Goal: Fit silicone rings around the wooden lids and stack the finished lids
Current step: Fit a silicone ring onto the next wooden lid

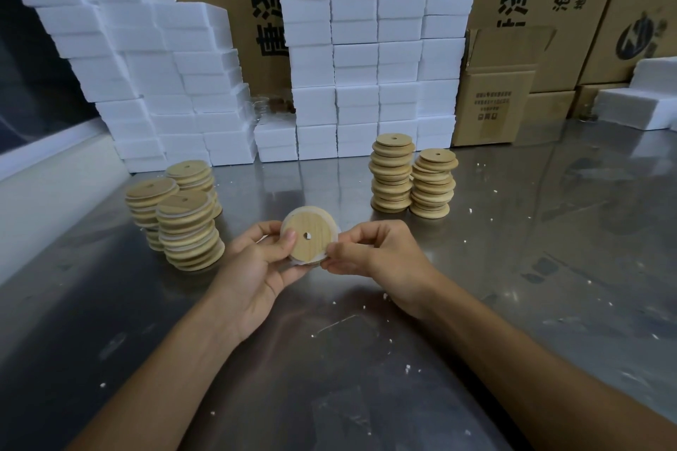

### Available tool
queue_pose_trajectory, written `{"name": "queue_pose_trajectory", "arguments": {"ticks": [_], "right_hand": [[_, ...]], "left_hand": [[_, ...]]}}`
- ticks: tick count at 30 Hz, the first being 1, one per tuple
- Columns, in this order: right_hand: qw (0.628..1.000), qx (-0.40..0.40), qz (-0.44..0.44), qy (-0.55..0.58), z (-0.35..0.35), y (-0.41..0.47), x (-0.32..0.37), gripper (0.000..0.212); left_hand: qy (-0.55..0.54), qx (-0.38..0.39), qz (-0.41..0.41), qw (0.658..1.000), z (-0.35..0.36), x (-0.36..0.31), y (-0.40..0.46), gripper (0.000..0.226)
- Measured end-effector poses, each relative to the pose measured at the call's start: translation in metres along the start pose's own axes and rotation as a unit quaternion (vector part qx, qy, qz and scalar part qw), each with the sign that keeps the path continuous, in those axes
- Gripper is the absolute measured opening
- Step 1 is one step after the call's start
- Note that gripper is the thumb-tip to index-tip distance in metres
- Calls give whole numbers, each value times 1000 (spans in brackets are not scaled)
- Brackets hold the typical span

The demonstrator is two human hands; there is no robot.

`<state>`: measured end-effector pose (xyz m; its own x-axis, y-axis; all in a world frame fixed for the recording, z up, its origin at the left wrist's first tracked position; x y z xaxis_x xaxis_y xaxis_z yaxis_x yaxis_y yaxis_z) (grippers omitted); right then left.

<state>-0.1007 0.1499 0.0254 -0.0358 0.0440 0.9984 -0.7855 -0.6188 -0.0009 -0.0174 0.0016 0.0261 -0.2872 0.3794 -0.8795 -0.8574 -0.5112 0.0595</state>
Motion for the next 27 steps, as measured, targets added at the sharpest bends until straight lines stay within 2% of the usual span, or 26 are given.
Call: {"name": "queue_pose_trajectory", "arguments": {"ticks": [8,13,18,20,22,24,27], "right_hand": [[1000,9,-10,-19,-2,1,0,11],[1000,15,-4,9,2,-1,1,13],[1000,3,-12,-20,2,-4,0,11],[1000,-3,-6,-11,4,-4,0,9],[1000,-12,3,4,4,-2,1,8],[1000,-19,6,17,1,-1,3,12],[999,-23,-1,24,-2,1,4,11]], "left_hand": [[-8,-6,-27,1000,3,-2,-1,35],[-47,-7,-32,998,4,-1,-1,36],[-72,1,-35,997,4,1,-1,37],[-42,0,-27,999,1,1,0,29],[37,2,-8,999,-2,0,0,22],[108,18,3,994,-1,0,0,23],[141,40,10,989,3,2,-2,25]]}}
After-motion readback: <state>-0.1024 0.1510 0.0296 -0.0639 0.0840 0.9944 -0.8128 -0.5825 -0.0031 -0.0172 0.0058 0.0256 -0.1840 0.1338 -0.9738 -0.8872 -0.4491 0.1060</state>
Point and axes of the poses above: each hand's wrist, its own y-axis towards the middle knuckle, its own z-axis out of the palm, x = y × z, the point moved 3 cm from there along y, towards the middle knuckle, and after that the axes turned 7 degrees about z, right-handed, at the moved point
